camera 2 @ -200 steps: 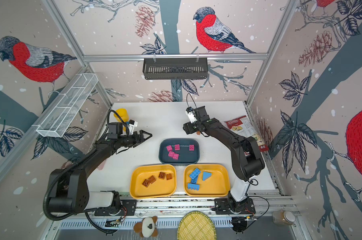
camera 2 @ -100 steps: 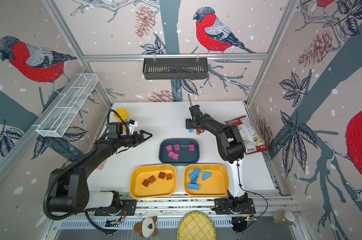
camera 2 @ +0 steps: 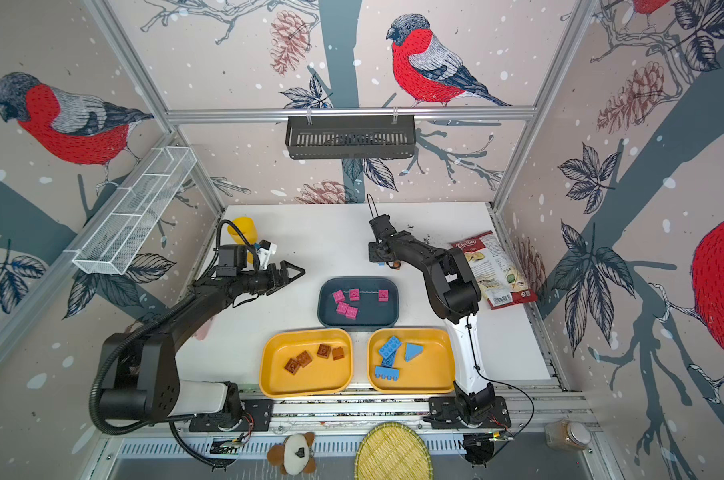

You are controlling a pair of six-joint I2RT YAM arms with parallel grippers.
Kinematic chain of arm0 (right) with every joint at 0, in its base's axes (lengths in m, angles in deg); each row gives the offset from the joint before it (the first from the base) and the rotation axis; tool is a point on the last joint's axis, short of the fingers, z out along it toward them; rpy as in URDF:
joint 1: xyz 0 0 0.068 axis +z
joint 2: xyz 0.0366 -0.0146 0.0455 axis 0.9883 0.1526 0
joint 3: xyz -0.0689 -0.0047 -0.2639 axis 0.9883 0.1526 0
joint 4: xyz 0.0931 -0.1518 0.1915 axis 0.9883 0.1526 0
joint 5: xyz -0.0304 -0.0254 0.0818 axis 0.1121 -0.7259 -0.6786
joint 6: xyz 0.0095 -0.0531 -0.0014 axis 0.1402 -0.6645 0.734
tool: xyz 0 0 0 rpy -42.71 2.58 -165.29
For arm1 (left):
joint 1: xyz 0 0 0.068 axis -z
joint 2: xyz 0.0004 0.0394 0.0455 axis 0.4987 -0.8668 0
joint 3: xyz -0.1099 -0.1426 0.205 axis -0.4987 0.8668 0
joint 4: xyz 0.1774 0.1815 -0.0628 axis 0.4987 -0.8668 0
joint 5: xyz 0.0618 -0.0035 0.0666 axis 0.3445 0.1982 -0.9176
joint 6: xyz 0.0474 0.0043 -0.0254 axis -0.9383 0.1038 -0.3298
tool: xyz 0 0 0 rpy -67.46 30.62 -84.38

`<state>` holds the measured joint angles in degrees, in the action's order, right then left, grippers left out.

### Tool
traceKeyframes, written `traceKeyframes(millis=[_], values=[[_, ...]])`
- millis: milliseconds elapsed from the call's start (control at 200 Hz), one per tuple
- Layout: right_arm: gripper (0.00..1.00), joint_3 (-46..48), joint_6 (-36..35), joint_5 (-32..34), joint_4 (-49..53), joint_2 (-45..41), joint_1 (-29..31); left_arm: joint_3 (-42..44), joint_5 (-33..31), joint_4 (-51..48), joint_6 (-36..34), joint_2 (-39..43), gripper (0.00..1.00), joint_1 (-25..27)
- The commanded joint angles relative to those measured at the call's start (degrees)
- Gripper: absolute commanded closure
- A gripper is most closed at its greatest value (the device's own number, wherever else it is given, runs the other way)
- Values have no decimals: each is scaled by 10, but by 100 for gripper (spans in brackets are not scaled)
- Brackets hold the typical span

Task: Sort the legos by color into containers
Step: 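Return the right gripper to the pile and grasp a light-blue brick, then carry the light-blue brick into the yellow tray with blue bricks, release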

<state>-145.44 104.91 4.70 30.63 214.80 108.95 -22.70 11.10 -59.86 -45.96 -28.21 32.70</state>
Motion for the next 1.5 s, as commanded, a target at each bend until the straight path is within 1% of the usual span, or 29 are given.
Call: traceKeyframes(millis=[0, 65, 235, 420, 605, 701, 801, 996, 1106, 1181, 1306, 1356, 1396, 1451, 1496], values=[[73, -3, 6, 9, 4, -3, 1, -4, 9, 0, -14, 1, 7, -1], [79, -3, 1, 10, 8, -13, 2, -6, 9, -1, -16, -2, 7, -1], [86, 12, -16, 7, 21, -61, 1, -11, 13, 1, -15, -6, 7, -1], [87, 66, -41, -25, 46, -160, 9, -15, 21, 5, -13, -11, 7, -1], [87, 162, -47, -65, 85, -291, 36, -15, 50, 30, 6, -11, 7, -1], [87, 218, -23, -64, 121, -365, 54, -15, 75, 58, 26, -14, 7, -1], [87, 279, 25, -68, 150, -445, 68, -13, 95, 83, 41, -14, 7, 5], [86, 394, 105, -99, 211, -578, 94, -19, 110, 90, 37, -21, 8, 24], [86, 449, 154, -107, 246, -639, 116, -21, 113, 84, 30, -32, 8, 28], [85, 486, 183, -120, 252, -674, 137, -22, 113, 86, 27, -38, 8, 31], [84, 540, 215, -139, 258, -701, 158, -26, 115, 87, 22, -51, 8, 34], [83, 554, 223, -145, 260, -702, 165, -27, 114, 86, 17, -55, 8, 35], [80, 562, 226, -152, 256, -700, 169, -29, 113, 82, 12, -58, 8, 35], [71, 563, 222, -150, 255, -695, 172, -30, 111, 79, 7, -59, 8, 35], [60, 551, 213, -137, 263, -691, 171, -30, 109, 78, 5, -58, 8, 35]])
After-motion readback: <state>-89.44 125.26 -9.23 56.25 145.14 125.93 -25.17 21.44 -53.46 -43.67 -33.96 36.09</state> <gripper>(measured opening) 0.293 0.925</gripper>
